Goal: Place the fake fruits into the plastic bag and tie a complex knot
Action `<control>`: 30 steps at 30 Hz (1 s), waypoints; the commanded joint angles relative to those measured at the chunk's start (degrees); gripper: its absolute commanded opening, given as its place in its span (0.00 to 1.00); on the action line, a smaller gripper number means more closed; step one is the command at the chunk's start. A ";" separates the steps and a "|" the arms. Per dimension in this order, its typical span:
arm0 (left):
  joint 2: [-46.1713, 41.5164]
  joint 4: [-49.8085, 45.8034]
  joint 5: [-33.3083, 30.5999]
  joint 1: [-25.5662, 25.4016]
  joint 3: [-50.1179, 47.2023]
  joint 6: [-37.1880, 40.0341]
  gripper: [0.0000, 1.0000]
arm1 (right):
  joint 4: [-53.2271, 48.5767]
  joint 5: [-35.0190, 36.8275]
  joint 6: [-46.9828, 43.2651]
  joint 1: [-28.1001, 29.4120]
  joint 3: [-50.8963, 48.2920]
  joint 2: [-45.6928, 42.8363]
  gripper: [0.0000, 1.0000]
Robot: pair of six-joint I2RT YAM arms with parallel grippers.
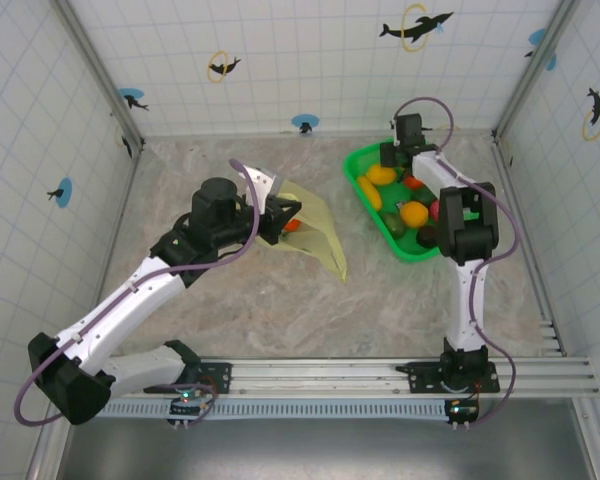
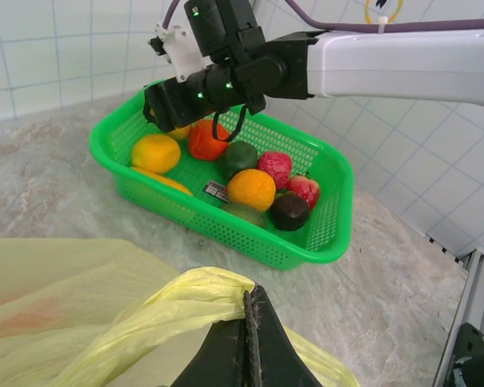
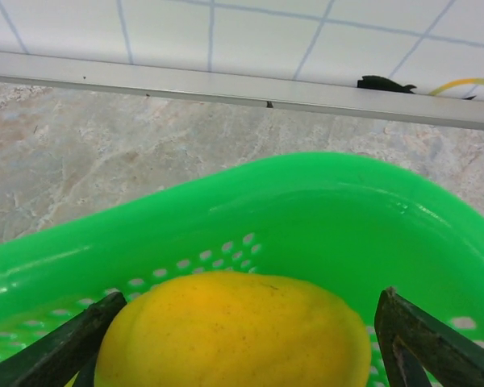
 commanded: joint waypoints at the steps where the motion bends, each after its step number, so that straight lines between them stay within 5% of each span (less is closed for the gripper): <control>1: 0.18 -0.56 1.41 0.31 0.59 0.30 0.00 | -0.88 -2.39 1.86 -0.48 1.90 3.39 0.78; 5: 0.43 -0.53 1.71 0.31 0.51 -0.01 0.00 | -0.65 -3.96 2.27 -1.13 2.26 4.11 0.66; 10: 0.44 -0.90 1.44 0.31 0.83 -0.25 0.00 | 1.63 -3.21 2.69 -1.49 0.01 0.59 0.39; 24: -1.20 -1.48 -0.21 0.31 1.10 -0.31 0.00 | 12.53 -3.34 8.45 -1.83 -17.85 -20.78 0.35; 30: -2.40 -1.34 -1.09 0.29 0.53 -0.77 0.00 | 15.19 -8.94 16.08 -4.00 -26.17 -28.72 0.32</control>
